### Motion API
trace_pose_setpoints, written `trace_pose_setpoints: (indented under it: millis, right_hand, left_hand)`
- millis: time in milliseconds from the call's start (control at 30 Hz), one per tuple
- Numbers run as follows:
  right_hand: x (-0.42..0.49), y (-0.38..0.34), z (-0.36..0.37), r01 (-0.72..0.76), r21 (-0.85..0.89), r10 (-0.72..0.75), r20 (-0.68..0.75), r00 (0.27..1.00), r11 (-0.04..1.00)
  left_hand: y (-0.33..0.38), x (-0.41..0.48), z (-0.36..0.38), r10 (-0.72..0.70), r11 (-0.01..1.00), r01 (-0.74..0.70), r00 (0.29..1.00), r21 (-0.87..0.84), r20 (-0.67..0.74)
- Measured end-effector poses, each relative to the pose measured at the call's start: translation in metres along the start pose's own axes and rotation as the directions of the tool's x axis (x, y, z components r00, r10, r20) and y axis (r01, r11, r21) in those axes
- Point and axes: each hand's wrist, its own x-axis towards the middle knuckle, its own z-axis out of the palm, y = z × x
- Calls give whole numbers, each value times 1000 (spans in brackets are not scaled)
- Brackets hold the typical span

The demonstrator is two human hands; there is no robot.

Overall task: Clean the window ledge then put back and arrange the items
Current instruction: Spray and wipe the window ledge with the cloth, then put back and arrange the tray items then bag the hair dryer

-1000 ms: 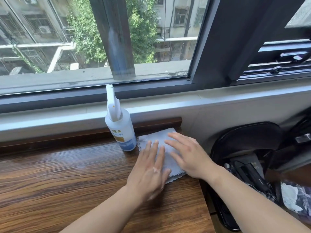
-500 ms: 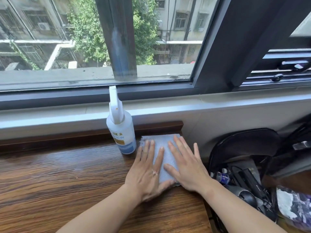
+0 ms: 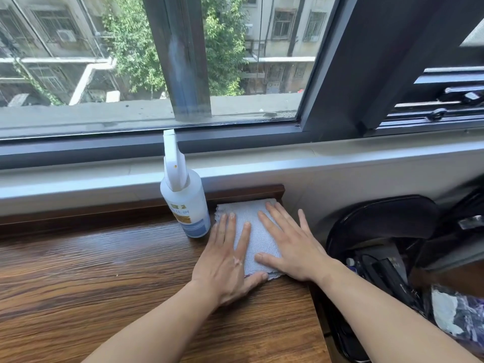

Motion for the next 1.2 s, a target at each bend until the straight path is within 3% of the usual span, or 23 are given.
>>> trace_pose_setpoints:
  millis: [533, 967, 1200]
  right_hand:
    - [-33, 5, 3, -25, -63, 23, -38, 999, 998]
    - [-186, -54, -4, -61, 49, 71, -224, 972, 997]
    - [-258, 8, 9, -132, 117, 156, -223, 962, 984]
  left_hand:
    - [-12, -27, 5, 49, 998, -52, 997, -44, -67]
    - [-17, -135, 0, 137, 988, -151, 941, -23, -309]
    - [67, -137, 5, 231, 973, -220, 930, 73, -286]
